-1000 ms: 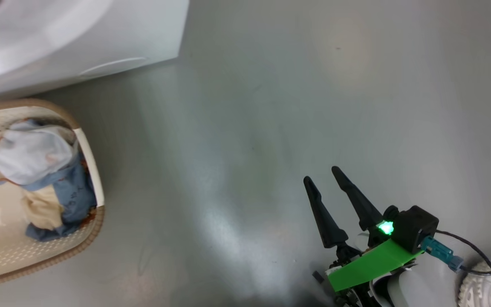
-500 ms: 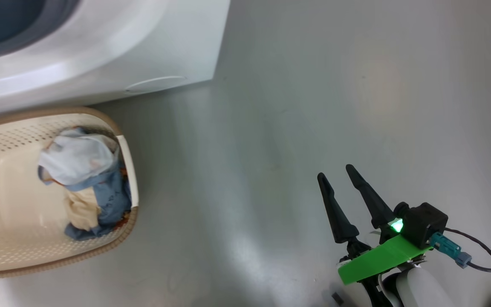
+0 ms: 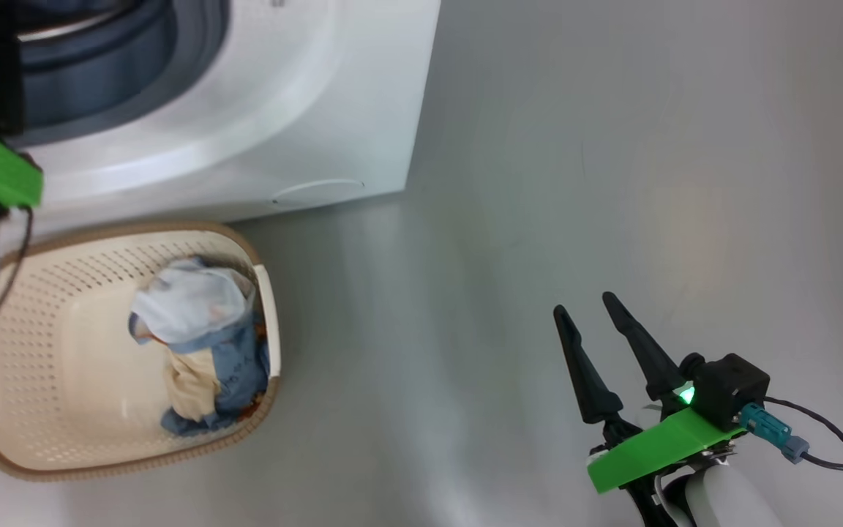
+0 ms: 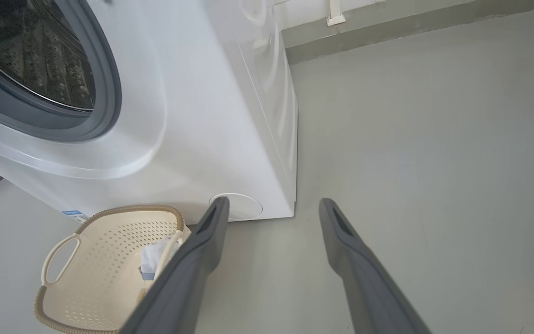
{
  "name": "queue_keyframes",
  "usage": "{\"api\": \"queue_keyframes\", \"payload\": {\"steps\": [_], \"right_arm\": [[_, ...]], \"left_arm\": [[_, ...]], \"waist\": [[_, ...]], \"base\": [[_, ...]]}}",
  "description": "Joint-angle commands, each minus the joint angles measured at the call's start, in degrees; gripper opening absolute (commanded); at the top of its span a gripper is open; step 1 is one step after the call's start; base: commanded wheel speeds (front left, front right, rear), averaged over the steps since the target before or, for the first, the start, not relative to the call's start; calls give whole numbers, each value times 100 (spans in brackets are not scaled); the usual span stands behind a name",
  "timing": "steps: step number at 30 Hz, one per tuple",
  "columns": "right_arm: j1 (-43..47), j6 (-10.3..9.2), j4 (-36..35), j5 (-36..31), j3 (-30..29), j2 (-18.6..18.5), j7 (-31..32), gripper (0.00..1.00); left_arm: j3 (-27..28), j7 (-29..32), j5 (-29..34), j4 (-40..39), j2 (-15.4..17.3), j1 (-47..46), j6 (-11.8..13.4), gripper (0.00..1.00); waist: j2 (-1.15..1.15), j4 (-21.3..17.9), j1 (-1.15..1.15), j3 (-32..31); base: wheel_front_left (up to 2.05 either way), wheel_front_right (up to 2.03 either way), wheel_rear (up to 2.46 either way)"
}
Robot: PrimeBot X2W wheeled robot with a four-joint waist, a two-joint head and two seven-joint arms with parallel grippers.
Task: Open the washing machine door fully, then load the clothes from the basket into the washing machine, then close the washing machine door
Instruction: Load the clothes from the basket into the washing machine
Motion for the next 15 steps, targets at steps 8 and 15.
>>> {"api": "queue_keyframes", "payload": {"steps": [8, 15], "right_arm": [[339, 9, -198, -139, 2, -6, -28, 100], [440, 9, -253, -190, -23, -6, -28, 100]], "left_arm": [[544, -36, 143, -1104, 315, 994, 303, 100], [961, -36, 245, -2021, 295, 1866, 558, 100]], "waist": [[0, 249, 0, -752], [0, 341, 0, -1036]], "base": [[0, 0, 0], [0, 0, 0]]}}
